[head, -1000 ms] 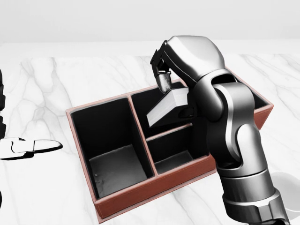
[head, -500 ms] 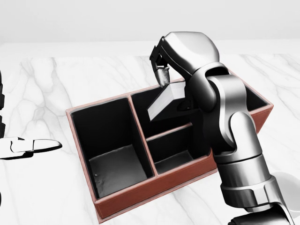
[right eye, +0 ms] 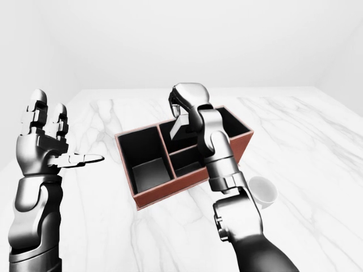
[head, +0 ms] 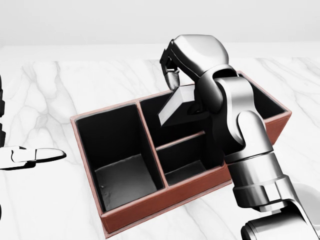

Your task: Pick up the book and place it in the front compartment of the caddy.

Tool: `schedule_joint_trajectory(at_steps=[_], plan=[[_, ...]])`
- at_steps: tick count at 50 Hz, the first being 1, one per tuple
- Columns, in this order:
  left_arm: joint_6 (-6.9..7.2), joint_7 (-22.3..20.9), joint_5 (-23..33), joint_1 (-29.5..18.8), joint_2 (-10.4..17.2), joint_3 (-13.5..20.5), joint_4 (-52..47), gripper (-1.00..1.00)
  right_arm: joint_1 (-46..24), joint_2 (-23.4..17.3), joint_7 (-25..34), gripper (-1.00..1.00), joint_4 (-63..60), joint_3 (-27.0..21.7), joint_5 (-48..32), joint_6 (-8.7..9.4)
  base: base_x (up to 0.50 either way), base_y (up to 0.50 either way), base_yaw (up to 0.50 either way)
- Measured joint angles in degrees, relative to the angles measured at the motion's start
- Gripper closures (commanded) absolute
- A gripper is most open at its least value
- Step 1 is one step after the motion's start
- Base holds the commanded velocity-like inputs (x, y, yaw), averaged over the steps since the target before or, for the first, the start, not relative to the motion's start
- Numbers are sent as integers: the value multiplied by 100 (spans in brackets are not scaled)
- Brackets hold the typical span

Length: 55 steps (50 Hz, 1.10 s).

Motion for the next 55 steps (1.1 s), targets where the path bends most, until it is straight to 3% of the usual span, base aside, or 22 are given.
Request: schedule_joint_trajectory(at_steps=[32, 55], plan=[[0, 14, -49, -18, 18, 24, 8, -100, -708, 91, -644, 100, 1368, 86, 72, -78, 0, 0, 0], [0, 22, -50, -24, 20, 22, 8, -100, -1245, 126, -1347, 100, 2718, 196, 62, -238, 0, 0, 0]])
